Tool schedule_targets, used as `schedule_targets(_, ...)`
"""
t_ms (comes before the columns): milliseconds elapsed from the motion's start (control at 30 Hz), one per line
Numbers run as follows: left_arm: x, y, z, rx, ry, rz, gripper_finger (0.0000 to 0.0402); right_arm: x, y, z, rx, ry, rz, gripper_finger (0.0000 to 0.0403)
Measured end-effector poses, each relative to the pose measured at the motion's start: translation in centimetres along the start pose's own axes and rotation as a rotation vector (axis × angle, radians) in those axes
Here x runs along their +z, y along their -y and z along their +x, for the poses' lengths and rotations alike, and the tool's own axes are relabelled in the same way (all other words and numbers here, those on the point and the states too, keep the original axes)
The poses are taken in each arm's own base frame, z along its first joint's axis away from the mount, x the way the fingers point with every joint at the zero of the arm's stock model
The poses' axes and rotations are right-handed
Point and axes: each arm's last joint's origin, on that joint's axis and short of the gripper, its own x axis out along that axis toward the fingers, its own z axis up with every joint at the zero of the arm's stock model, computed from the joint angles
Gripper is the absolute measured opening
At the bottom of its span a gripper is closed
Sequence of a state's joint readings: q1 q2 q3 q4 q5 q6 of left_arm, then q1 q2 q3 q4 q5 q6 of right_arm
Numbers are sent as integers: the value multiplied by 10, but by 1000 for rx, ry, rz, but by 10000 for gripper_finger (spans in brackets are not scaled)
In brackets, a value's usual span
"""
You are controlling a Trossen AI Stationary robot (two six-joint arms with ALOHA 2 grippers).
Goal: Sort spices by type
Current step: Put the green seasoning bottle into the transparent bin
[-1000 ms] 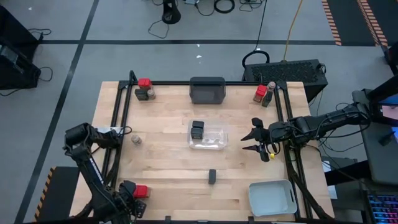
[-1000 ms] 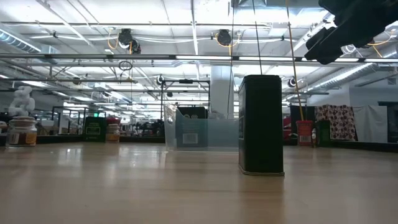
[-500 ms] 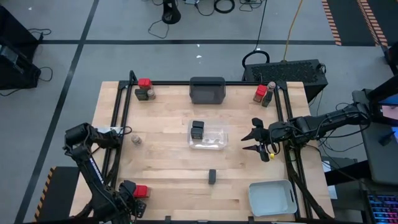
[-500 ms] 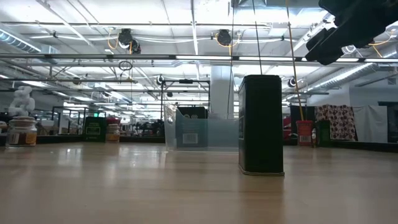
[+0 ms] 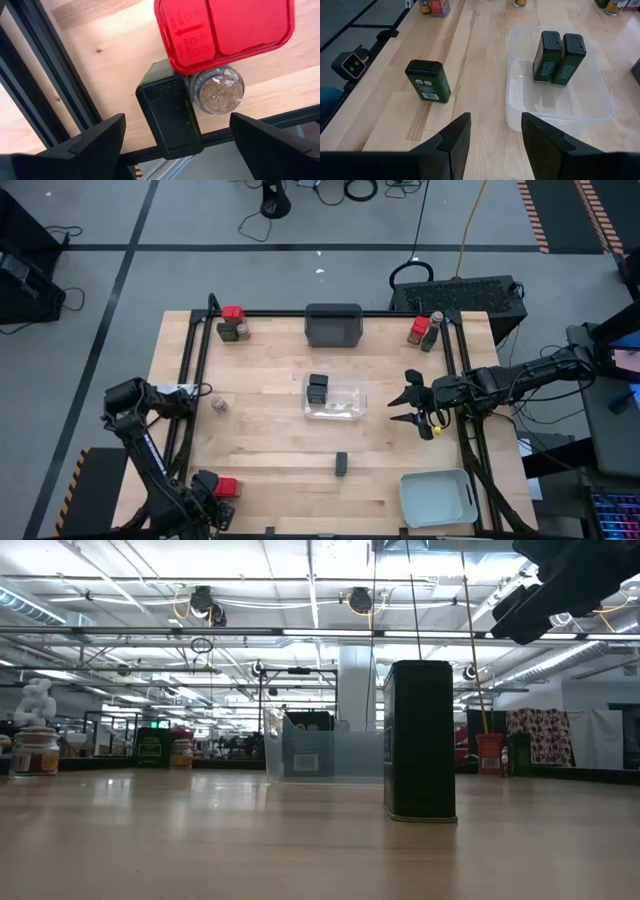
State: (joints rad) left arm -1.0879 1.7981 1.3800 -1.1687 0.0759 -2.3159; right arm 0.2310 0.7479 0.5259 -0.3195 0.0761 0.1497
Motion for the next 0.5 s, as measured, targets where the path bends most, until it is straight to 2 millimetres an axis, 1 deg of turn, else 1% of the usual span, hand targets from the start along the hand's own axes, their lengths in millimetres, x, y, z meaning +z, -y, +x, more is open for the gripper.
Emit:
schedule_targets(200,0,0,0,2,1,0,361,0,0,0,0,0,0,157)
schedule_targets(367,2,-1,13,0,1,0,361,0,0,0,0,-1,0,157)
schedule_targets(500,3,-1,15,-2,-1,0,361,0,0,0,0,-2,0,157)
